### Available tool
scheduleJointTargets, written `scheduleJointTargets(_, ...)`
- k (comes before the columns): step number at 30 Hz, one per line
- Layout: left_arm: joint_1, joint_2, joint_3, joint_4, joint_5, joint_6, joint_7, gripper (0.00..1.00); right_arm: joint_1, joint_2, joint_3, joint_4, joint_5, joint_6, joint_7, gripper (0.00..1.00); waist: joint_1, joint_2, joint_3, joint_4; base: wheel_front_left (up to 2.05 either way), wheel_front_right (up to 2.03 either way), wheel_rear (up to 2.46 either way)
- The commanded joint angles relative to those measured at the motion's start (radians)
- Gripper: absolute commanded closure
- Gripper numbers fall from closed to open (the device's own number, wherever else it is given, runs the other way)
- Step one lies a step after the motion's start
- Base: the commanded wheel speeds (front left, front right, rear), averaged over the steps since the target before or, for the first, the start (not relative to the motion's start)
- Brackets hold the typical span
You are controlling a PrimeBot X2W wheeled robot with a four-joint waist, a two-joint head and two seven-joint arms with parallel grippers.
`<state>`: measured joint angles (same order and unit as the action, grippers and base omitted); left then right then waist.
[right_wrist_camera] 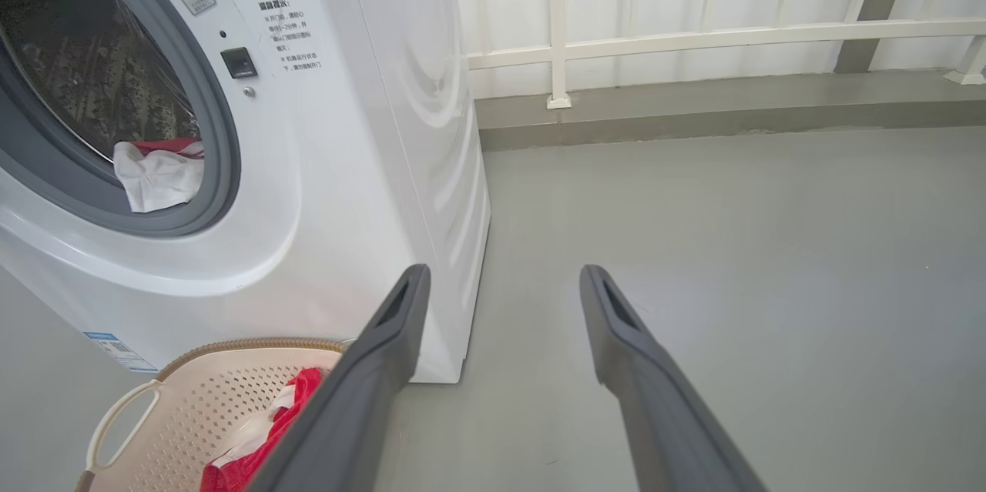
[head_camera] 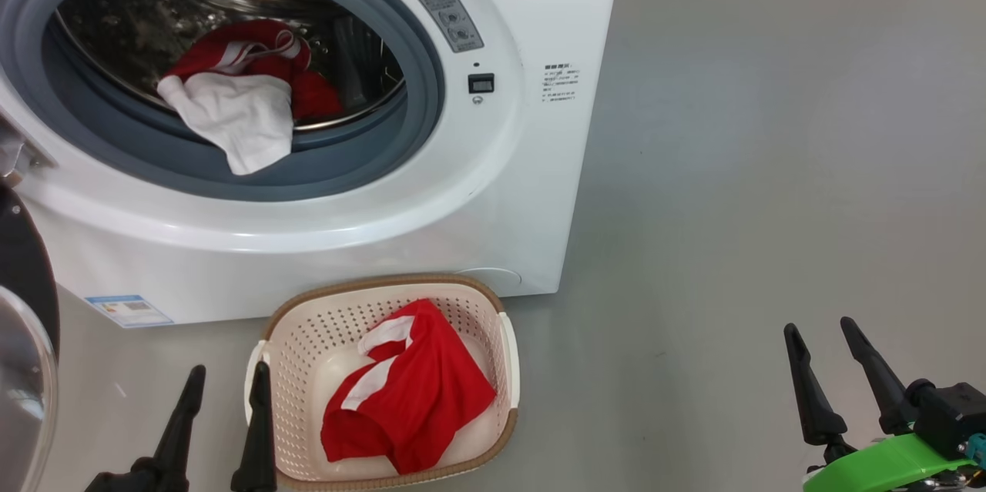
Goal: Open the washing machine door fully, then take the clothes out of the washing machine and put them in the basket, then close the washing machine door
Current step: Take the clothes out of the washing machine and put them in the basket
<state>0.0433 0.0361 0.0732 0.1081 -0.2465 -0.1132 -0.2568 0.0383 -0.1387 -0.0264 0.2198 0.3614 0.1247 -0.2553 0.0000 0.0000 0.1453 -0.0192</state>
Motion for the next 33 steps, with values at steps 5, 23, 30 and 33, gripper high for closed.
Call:
scheduleJointTargets(5,-0.018,0.014,0.027,-0.028,0.001,0.01,-0.005,0.0,-0.021,-0.013,0.014,-0.027,-0.001,0.006,-0.006,0.0,0.0,0.0,0.009,-0.004,0.0,0.0,0.0)
scheduleJointTargets(23,-0.358,0.028,-0.031,0.194,0.109,0.026,-0.005,0.0,-0.108,0.007,0.028,-0.037,0.001,0.006,-0.006,0.0,0.0,0.0,0.154,0.01,0.0,0.0,0.0)
scheduleJointTargets(30,-0.664,0.075,-0.075,0.434,0.183,0.053,0.01,0.0,-0.172,0.014,0.035,-0.043,0.005,0.006,-0.006,0.0,0.0,0.0,0.262,0.009,0.0,0.0,0.0)
scheduleJointTargets(33,-0.778,0.09,-0.092,0.52,0.206,0.064,0.032,0.0,-0.195,0.016,0.036,-0.047,0.006,0.006,-0.006,0.0,0.0,0.0,0.296,0.007,0.0,0.0,0.0)
